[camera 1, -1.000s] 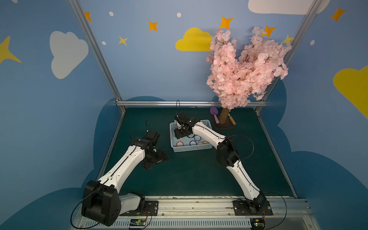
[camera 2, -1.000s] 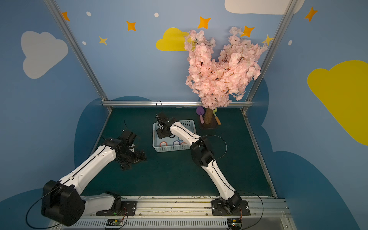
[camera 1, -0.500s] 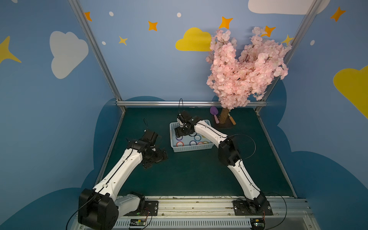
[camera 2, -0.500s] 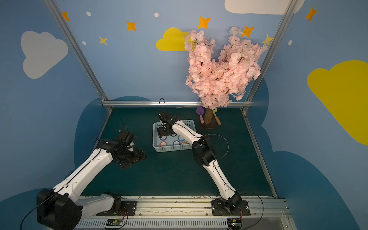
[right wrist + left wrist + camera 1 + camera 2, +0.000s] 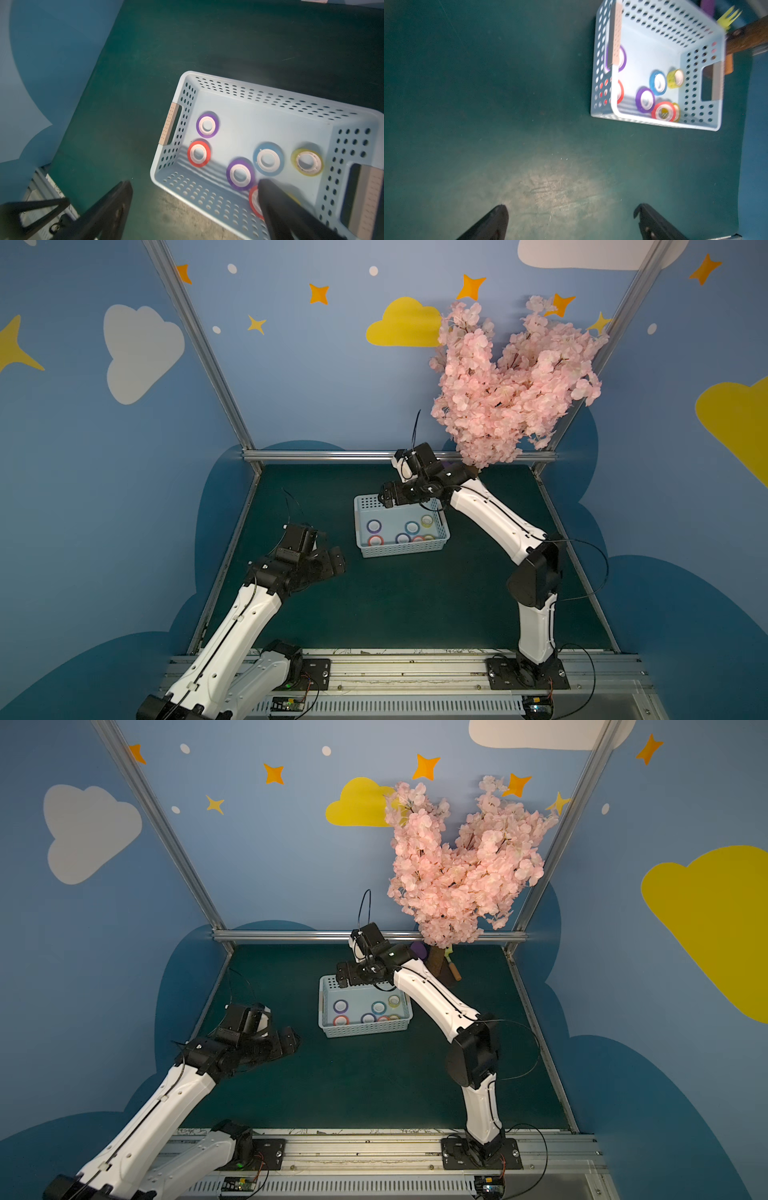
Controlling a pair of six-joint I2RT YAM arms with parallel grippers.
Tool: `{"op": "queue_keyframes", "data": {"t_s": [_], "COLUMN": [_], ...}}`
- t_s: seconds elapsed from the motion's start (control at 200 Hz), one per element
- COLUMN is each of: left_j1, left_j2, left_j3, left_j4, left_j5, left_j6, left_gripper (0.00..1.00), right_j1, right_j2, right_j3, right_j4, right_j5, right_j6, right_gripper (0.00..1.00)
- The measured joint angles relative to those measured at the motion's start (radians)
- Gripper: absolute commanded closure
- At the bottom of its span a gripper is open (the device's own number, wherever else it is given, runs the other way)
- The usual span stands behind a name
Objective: Put the transparent tape into the storage box
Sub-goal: Reset both arms
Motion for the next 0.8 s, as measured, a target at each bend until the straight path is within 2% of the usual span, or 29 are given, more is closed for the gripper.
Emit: {"op": "queue_keyframes", "data": {"t_s": [0.175,0.325,0.576,0.801], "left_j1": [0.0,0.0,0.0,0.006], "left_j2": [-0.136,-0.184,-0.199,-0.146], "left_j3": [-0.101,-0.137,-0.18,-0.197], "left_j4": [0.125,0.189,0.294,0.407], "left_j5": [-0.053,-0.092,-0.129,-0.196], "left_j6": [0.033,0.087,0.179,0.262], "left_gripper": [0.0,0.0,0.0,0.0], "right_j1": [-0.005,-0.008,-0.013,-0.038], "right_j2": [-0.203,-0.407,-0.793,-1.029], "right_j3": [-0.205,-0.442,-0.84,-1.022], "right_j4": [0.008,0.057,0.198,0.229], "right_j5": [0.024,0.074,0.227,0.342], "right_j6": [0.01,-0.003,-0.01,0.0], "right_gripper": [0.02,0.02,0.02,0.02]}}
